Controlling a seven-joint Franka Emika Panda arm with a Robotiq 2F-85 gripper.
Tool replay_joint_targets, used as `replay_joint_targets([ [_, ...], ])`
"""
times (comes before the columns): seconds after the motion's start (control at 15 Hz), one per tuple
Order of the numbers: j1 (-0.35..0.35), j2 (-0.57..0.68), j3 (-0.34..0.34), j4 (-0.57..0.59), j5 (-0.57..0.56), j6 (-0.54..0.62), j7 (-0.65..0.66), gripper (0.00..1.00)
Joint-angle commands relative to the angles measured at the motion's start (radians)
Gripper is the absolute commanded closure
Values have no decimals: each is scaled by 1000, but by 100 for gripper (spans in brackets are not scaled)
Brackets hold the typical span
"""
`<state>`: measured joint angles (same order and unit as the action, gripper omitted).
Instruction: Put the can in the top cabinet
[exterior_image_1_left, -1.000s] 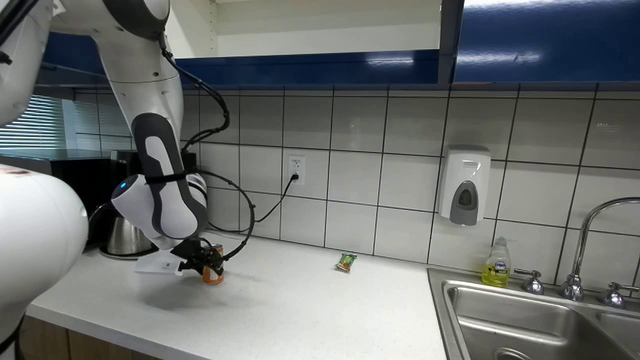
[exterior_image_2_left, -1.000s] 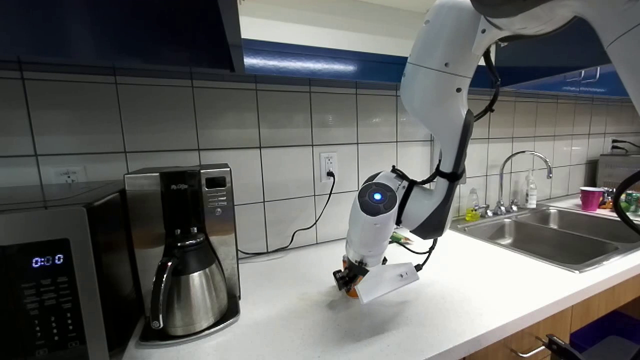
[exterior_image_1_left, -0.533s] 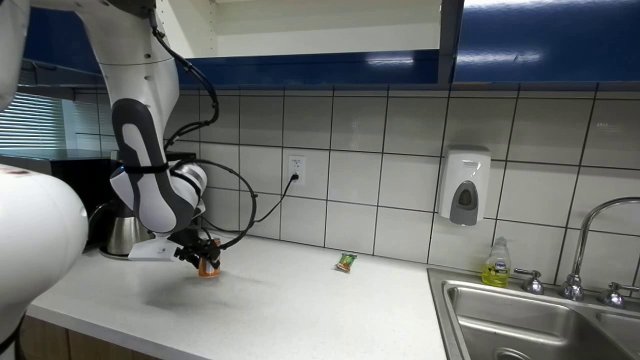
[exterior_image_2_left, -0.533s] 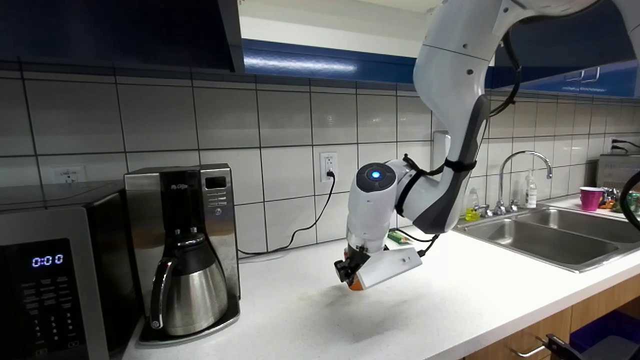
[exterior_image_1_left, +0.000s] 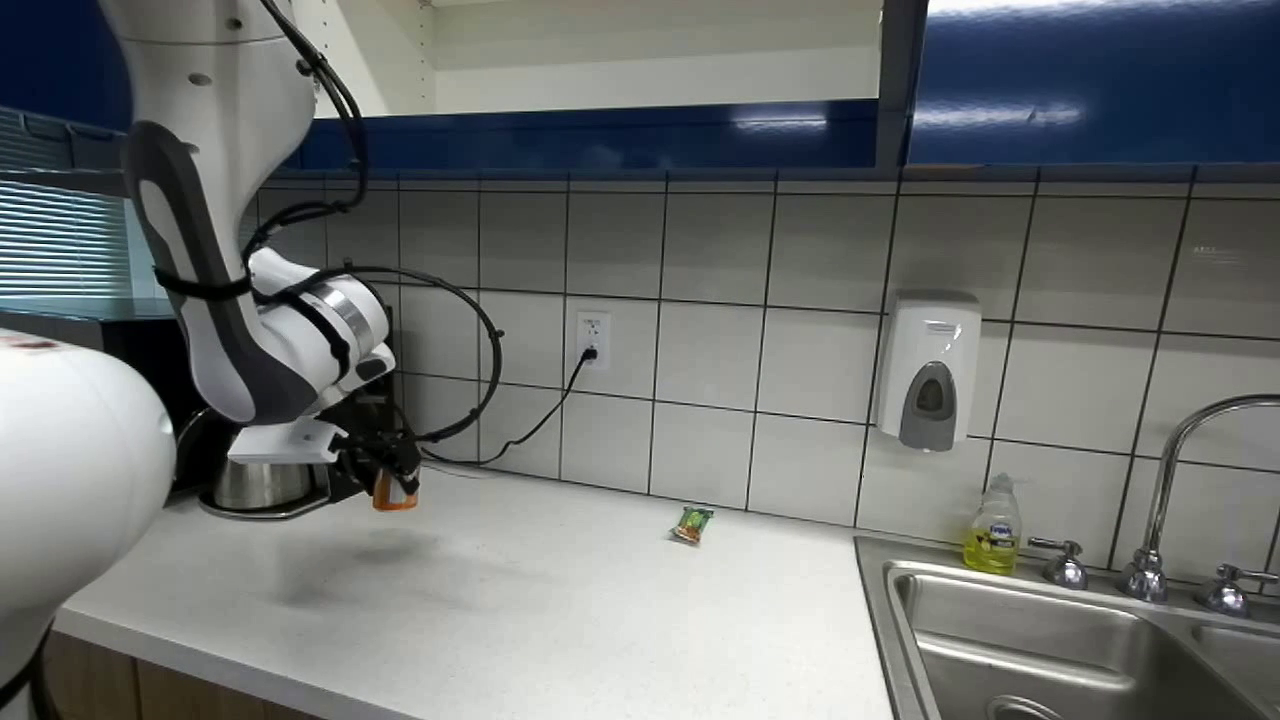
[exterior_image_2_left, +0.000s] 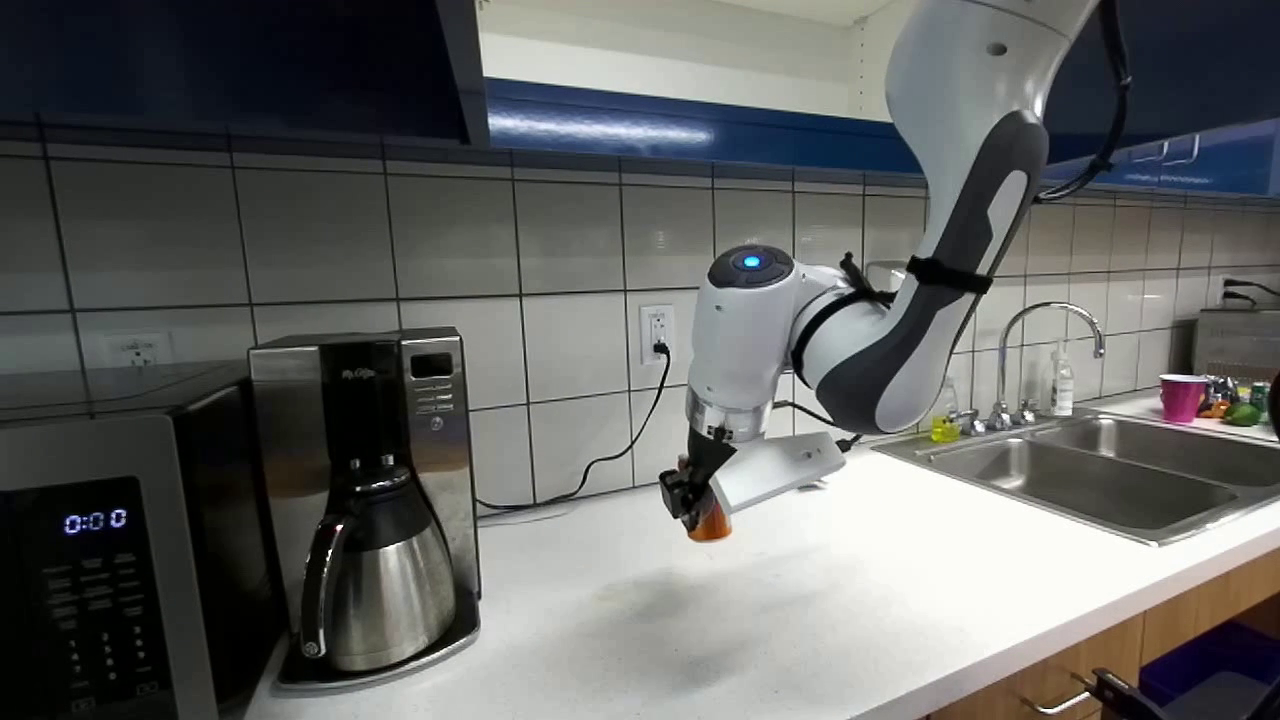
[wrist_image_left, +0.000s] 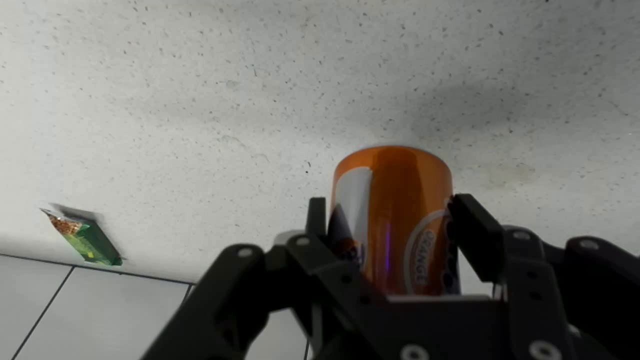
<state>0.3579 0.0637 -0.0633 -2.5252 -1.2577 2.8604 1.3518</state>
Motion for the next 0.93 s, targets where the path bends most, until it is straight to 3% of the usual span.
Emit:
replay_joint_targets([
  [0.0, -66, -163, 106, -75, 206, -49, -205, 60],
  [0.53, -81, -428, 223, -94, 689, -228, -575, 60],
  [0.87, -115, -584, 287, -56, 879, -392, -728, 60],
])
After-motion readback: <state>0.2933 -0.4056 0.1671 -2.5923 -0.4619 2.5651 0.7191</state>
